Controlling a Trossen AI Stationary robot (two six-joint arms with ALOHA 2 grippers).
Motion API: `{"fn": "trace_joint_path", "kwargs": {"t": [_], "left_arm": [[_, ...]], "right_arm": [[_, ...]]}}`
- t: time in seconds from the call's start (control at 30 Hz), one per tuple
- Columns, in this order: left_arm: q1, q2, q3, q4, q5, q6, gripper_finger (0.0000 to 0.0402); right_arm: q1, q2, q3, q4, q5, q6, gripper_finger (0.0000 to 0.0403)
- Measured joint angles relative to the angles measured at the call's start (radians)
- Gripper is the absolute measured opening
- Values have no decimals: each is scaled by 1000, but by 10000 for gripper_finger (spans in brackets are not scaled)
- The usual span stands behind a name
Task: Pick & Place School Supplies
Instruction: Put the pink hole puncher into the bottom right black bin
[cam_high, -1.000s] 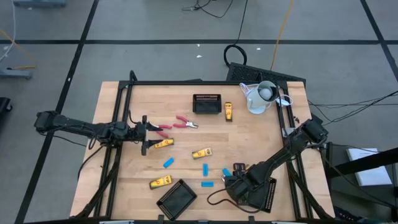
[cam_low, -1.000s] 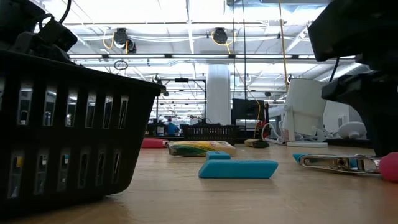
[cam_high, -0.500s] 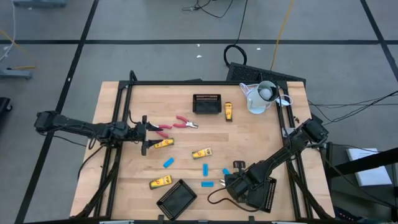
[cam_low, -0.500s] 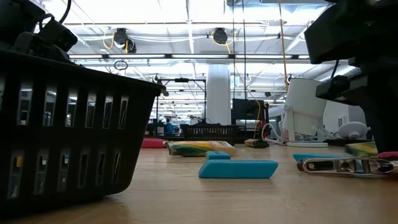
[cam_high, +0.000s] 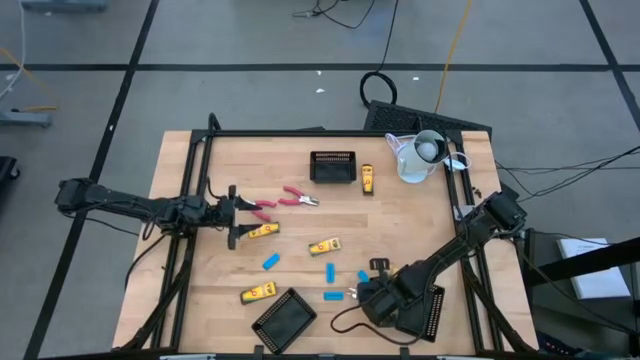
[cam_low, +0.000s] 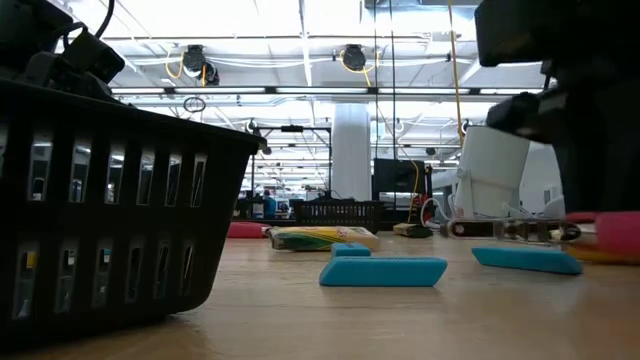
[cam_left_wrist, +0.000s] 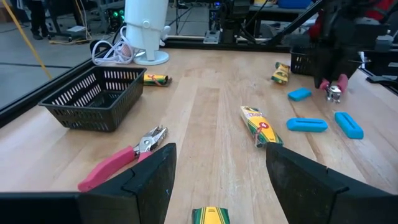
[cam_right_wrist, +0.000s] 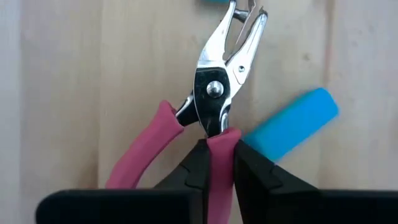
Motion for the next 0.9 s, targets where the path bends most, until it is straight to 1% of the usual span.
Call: {"fn": "trace_joint_path", "kwargs": {"t": [0.33,0.5,0.63,0.77,0.9], "left_arm": [[0,0,0,-5,0,1,250],[0,0,0,-10,0,1,250],[0,0,0,-22,0,1,250],[0,0,0,-23,0,0,250],[0,0,0,-23,0,0,250]], "right_arm": [[-2,-1,168,-338,115,-1,34],[3,-1,241,-473,137,33,34],[26,-2,276,-599,133,118,34],[63,-2,286,-707,79,230,34],[106,-2,286,-762,11,351,34]]}}
